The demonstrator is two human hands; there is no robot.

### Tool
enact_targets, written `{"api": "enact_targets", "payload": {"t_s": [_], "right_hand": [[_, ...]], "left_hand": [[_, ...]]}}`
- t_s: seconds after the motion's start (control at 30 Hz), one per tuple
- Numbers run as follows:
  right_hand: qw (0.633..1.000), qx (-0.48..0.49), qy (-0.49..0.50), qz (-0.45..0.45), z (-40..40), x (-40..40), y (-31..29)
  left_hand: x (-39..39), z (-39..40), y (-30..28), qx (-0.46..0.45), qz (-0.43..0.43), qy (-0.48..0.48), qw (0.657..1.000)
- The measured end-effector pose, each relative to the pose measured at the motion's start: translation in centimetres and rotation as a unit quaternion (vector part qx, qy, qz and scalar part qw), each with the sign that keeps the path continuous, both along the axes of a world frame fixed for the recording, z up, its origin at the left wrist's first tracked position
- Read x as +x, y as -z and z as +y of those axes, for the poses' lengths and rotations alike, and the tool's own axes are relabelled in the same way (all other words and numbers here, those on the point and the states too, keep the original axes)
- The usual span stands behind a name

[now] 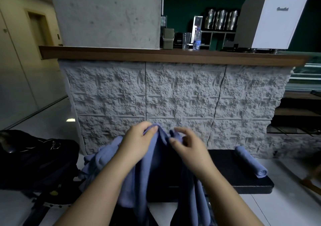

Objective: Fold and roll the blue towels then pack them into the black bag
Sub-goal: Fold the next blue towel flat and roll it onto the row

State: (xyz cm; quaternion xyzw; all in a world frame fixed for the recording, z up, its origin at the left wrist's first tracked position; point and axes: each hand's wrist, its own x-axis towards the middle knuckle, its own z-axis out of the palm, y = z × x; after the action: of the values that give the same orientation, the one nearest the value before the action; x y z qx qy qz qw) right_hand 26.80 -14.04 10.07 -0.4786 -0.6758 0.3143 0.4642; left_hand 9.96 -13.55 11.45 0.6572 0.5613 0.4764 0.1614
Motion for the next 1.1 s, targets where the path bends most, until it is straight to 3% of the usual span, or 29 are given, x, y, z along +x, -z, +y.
{"api": "enact_targets", "payload": {"t_s": [0.1, 0.27, 0.53, 0.73, 0.93, 1.1], "right_hand": [[0.997, 0.010, -0.056, -0.046, -0.5, -1.4, 0.5], [1.000, 0.010, 0.014, 0.000, -0.1, -0.8, 0.4], [0.997, -0.001, 0.021, 0.078, 0.0, 0.8, -0.6], [0.990, 0.016, 0.056, 0.129, 0.2, 2.5, -1.1], [0.993, -0.015, 0.093, 0.075, 1.0, 3.1, -0.1], [0.994, -0.063, 0.071, 0.054, 1.2, 2.3, 0.1]], "left_hand": [[1.4, -0.7, -1.3, 0.005, 0.008, 0.078, 0.997], [1.2, -1.1, -1.5, 0.023, 0.106, 0.080, 0.991], [-0.1, -1.0, 0.7, -0.069, 0.181, -0.002, 0.981], [-1.2, -0.6, 2.4, -0.174, 0.183, 0.006, 0.968], [-1.2, -0.8, 2.6, -0.023, 0.098, -0.034, 0.994], [0.1, -1.4, 1.1, 0.022, 0.063, 0.035, 0.997]]}}
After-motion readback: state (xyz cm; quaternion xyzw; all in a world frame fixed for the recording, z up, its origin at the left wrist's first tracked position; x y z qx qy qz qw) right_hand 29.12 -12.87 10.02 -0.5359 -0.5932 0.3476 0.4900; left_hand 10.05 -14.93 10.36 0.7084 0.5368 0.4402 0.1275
